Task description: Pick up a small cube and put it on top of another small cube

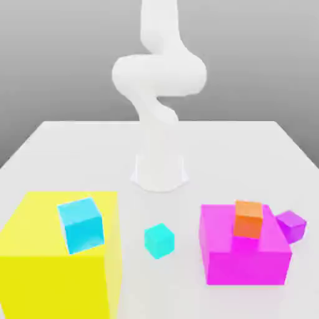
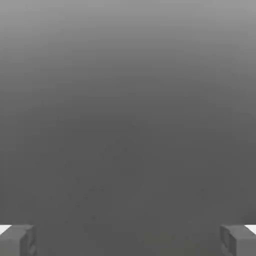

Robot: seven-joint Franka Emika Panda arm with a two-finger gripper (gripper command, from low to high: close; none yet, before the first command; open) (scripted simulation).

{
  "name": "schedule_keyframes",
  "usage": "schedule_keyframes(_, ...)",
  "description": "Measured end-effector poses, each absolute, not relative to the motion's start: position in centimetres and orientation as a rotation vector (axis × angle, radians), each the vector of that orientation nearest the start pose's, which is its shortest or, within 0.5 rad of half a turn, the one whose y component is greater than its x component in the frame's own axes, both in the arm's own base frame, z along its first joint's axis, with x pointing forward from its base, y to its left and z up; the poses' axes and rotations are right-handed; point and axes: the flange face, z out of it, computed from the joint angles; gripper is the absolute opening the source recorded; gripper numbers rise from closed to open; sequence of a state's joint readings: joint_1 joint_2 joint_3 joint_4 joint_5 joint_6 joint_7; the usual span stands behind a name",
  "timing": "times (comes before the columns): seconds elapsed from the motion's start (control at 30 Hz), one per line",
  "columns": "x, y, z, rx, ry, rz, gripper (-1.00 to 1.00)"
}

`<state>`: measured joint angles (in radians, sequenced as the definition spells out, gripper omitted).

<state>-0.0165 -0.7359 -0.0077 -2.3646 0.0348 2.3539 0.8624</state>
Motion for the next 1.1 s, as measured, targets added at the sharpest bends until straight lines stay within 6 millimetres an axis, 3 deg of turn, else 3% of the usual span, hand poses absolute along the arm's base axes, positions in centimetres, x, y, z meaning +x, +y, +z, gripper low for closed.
schedule_keyframes(0.17,41.2,-1.9,54.9,-2.329,1.440,-0.650,0.00)
schedule_keyframes(0.33,42.0,-1.7,44.0,-2.257,1.699,-0.432,0.00)
schedule_keyframes(0.5,40.0,-1.0,33.8,-2.178,1.956,-0.244,0.00)
schedule_keyframes(0.7,34.6,-0.2,23.7,-2.062,2.270,-0.068,0.00)
schedule_keyframes(0.8,31.6,-0.1,20.2,-2.002,2.403,-0.011,0.00)
schedule_keyframes(1.1,32.1,-0.4,17.7,-1.984,2.417,0.002,0.00)
